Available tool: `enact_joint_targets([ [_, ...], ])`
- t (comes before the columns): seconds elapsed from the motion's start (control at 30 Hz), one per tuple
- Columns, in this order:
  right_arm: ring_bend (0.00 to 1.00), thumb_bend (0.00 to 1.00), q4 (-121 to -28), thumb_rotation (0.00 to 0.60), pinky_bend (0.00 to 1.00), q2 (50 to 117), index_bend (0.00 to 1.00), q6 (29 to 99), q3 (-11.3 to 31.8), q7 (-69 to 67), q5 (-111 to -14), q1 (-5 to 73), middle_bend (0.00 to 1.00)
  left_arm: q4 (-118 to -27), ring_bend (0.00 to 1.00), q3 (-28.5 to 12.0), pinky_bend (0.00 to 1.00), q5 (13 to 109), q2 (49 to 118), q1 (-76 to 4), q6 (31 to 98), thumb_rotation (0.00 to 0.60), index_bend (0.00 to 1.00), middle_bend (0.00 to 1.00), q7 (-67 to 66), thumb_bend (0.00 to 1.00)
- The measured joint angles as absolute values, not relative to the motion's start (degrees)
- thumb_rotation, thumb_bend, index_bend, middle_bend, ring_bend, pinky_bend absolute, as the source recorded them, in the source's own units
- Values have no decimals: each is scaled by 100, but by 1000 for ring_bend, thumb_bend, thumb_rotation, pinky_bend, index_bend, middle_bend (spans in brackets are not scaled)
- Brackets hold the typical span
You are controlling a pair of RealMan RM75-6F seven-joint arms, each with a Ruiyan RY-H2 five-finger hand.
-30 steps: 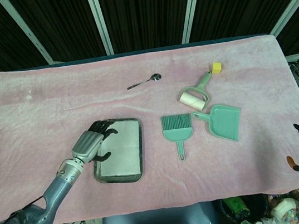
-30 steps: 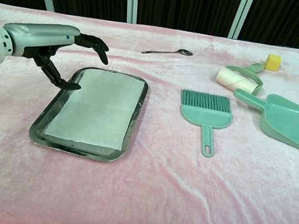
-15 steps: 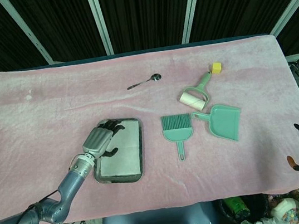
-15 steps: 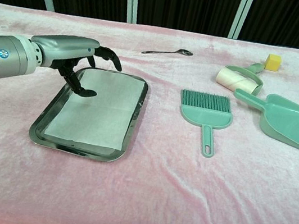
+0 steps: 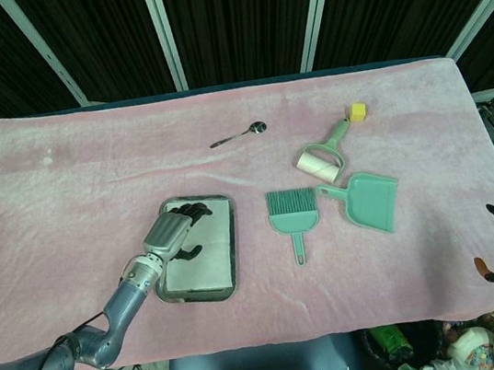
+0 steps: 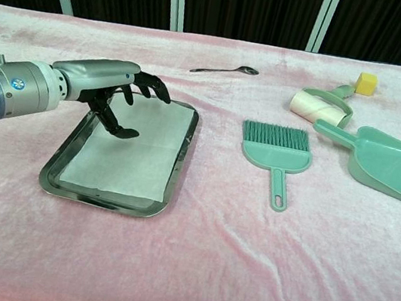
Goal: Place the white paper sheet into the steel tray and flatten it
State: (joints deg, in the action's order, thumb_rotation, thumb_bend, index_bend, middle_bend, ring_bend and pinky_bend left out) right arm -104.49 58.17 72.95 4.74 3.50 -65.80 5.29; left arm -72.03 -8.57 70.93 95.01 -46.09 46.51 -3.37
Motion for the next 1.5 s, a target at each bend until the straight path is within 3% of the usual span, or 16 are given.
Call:
enact_joint_targets([
  [1.5,102,263,-10456,600,153,5788,60,7276,474,272,-6588,533,17,-6969,156,-695,292,7253,9743,-4638,4616,600,192,160,-371,323],
])
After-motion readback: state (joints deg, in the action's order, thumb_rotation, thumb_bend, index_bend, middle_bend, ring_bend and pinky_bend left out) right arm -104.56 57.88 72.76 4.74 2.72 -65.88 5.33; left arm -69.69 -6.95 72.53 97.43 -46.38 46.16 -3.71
